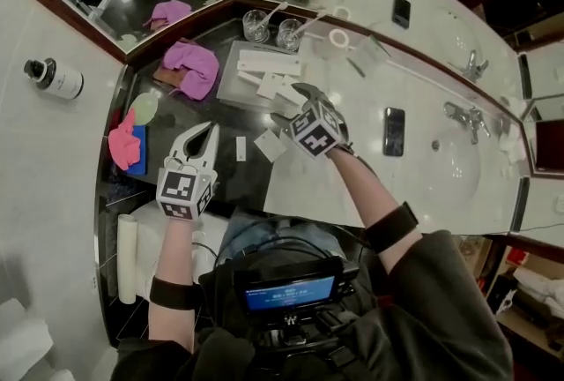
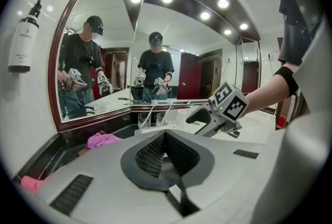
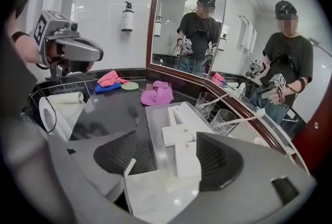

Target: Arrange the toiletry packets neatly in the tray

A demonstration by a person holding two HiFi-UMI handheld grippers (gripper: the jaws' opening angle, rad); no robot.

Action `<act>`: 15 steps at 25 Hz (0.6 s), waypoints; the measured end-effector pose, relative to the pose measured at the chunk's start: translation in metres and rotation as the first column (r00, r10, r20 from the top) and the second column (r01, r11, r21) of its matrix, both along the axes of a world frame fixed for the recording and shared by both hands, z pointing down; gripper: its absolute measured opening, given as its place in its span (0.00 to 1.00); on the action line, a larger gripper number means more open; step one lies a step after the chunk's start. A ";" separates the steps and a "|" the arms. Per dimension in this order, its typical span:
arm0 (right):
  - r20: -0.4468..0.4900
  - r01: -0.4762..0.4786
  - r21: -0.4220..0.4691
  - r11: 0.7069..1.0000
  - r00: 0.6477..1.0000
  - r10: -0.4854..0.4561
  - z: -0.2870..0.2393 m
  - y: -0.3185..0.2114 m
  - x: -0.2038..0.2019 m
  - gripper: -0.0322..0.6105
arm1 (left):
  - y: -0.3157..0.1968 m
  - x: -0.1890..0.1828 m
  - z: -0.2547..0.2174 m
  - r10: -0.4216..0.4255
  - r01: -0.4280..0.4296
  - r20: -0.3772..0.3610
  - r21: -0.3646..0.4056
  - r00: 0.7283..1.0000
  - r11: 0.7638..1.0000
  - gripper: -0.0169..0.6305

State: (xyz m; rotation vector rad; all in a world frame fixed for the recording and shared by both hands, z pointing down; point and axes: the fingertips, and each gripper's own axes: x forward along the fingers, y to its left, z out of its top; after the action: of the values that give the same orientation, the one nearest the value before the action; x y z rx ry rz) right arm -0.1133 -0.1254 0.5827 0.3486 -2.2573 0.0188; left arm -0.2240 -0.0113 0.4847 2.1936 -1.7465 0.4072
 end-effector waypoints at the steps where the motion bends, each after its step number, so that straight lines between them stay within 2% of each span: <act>1: -0.014 0.006 0.000 1.000 1.000 -0.006 0.006 -0.005 -0.004 0.67 | 0.000 -0.001 0.001 -0.004 0.004 -0.002 0.000 1.000 1.000 0.03; 8: -0.104 0.045 0.003 0.999 0.994 -0.044 0.031 -0.039 -0.026 0.68 | 0.002 -0.009 0.015 -0.029 0.029 -0.023 -0.022 0.999 0.999 0.03; 15: -0.204 0.129 -0.018 0.992 0.970 -0.130 0.066 -0.045 -0.039 0.68 | 0.010 -0.021 0.029 -0.062 0.060 -0.029 -0.053 0.998 0.997 0.03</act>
State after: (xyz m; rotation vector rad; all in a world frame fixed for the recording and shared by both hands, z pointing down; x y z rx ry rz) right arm -0.1524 -0.1702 0.6488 0.1910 -2.0707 -0.0768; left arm -0.2451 -0.0012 0.5139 2.0938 -1.7619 0.3986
